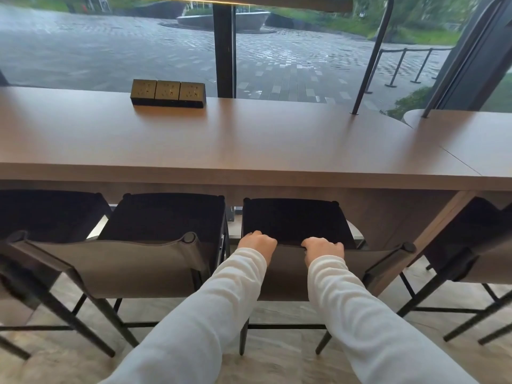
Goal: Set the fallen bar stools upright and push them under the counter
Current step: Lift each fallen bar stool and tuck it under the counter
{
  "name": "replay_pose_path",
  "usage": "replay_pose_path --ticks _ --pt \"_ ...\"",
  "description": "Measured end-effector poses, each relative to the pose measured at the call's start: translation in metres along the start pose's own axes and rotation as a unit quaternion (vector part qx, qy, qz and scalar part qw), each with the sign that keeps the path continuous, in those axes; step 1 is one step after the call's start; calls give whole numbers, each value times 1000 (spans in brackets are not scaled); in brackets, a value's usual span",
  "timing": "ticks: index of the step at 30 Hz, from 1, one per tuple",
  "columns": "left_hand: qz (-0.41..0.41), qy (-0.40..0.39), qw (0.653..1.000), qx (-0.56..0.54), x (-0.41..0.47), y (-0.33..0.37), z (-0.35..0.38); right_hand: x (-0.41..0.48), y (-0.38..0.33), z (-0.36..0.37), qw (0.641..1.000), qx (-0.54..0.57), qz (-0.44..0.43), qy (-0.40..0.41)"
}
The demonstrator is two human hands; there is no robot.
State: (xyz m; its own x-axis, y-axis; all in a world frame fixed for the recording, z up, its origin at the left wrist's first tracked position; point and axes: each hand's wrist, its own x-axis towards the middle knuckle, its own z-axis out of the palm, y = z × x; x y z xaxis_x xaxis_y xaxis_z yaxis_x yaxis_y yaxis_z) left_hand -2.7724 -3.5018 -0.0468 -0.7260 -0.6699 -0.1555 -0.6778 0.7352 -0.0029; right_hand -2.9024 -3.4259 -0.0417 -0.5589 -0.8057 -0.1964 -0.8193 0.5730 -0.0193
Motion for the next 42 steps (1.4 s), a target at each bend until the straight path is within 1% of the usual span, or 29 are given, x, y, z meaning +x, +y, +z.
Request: replay_pose_path --ticks 5,9,13,16,18,20,22,24,25,27,31,33,35,36,37,38,39,40,41,42 --pt "11 16 1000 6 0 -7 1 -3 -4 1 1000 5 -1 2" --pt "13 10 1000 -6 -7 -18 2 -5 -13 3 1000 5 -15 0" --pt "13 -11 998 -60 -12 -29 -2 -7 -18 -1 1000 0 -12 -5" --pt "14 16 993 -113 -19 -32 -1 -11 -23 -5 1000 15 -13 -5" --pt "-6 67 982 -178 -29 -38 0 -15 -32 -11 999 35 -32 18" --pt "-36 127 962 -239 -43 -50 -1 -22 -46 -14 993 64 -75 64" --pt "-72 180 940 -280 -60 -67 -3 -32 -62 -15 978 107 -123 132" --pt "-105 227 920 -301 -79 -87 -4 -43 -79 -11 958 157 -172 166" --pt "-123 247 912 -305 -90 -99 -3 -50 -91 -6 950 179 -198 159" --pt "-160 275 897 -308 -110 -120 3 -61 -110 5 942 210 -234 121" --pt "-242 294 865 -327 -144 -157 19 -75 -150 26 938 220 -261 55" --pt "-267 308 836 -366 -161 -171 24 -81 -170 30 921 279 -271 31" --pt "-282 325 799 -421 -179 -184 27 -90 -193 31 884 372 -282 -14" --pt "-288 329 770 -465 -189 -190 28 -95 -205 29 859 425 -282 -46" --pt "-292 333 728 -523 -199 -197 27 -100 -217 27 829 478 -278 -81" --pt "-291 341 677 -584 -211 -204 27 -105 -231 25 798 524 -274 -113" --pt "-287 354 624 -634 -224 -212 26 -111 -246 23 772 558 -271 -139" --pt "-286 369 580 -668 -240 -222 27 -118 -262 21 752 578 -273 -160" --pt "-284 381 547 -689 -257 -233 27 -125 -279 21 737 590 -277 -177" --pt "-284 387 524 -703 -273 -242 27 -131 -294 20 726 598 -282 -190"
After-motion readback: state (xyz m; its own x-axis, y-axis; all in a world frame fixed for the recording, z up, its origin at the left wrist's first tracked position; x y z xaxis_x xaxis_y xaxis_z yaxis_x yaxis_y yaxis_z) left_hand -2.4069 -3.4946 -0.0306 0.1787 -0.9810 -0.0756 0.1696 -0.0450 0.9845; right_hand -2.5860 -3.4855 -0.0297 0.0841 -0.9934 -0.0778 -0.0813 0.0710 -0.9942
